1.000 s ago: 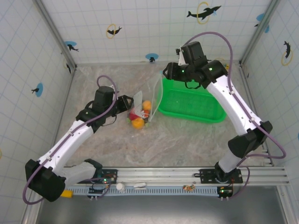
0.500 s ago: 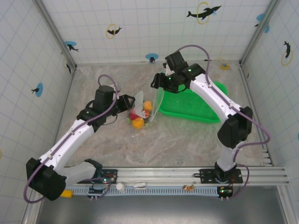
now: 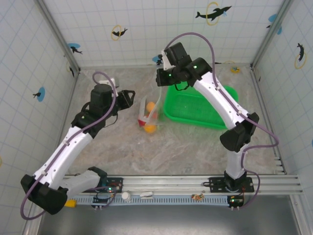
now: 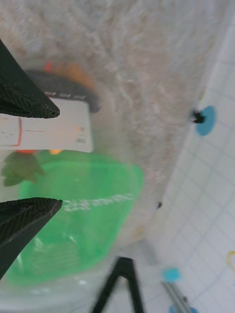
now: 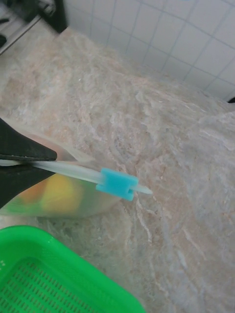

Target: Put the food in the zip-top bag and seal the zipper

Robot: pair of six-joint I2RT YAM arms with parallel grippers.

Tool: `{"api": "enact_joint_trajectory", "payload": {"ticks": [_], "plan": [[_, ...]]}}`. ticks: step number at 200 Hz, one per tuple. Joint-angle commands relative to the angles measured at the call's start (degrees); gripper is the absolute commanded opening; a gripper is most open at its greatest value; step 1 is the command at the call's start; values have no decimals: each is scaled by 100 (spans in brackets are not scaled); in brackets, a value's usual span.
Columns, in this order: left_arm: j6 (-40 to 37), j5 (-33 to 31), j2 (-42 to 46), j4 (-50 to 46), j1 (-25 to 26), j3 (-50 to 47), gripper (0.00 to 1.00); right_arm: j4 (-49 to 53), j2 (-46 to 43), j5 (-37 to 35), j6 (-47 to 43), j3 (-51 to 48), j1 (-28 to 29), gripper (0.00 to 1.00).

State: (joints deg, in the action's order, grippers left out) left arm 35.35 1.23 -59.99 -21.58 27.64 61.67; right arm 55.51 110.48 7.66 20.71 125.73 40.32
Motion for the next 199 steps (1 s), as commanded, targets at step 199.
{"api": "enact_joint_trajectory", "payload": {"ticks": [199], "plan": [[-3163,1030,1490,842,-50,-501,44,-1776,-1962,-862,-4476,-3064,1396,0]]}}
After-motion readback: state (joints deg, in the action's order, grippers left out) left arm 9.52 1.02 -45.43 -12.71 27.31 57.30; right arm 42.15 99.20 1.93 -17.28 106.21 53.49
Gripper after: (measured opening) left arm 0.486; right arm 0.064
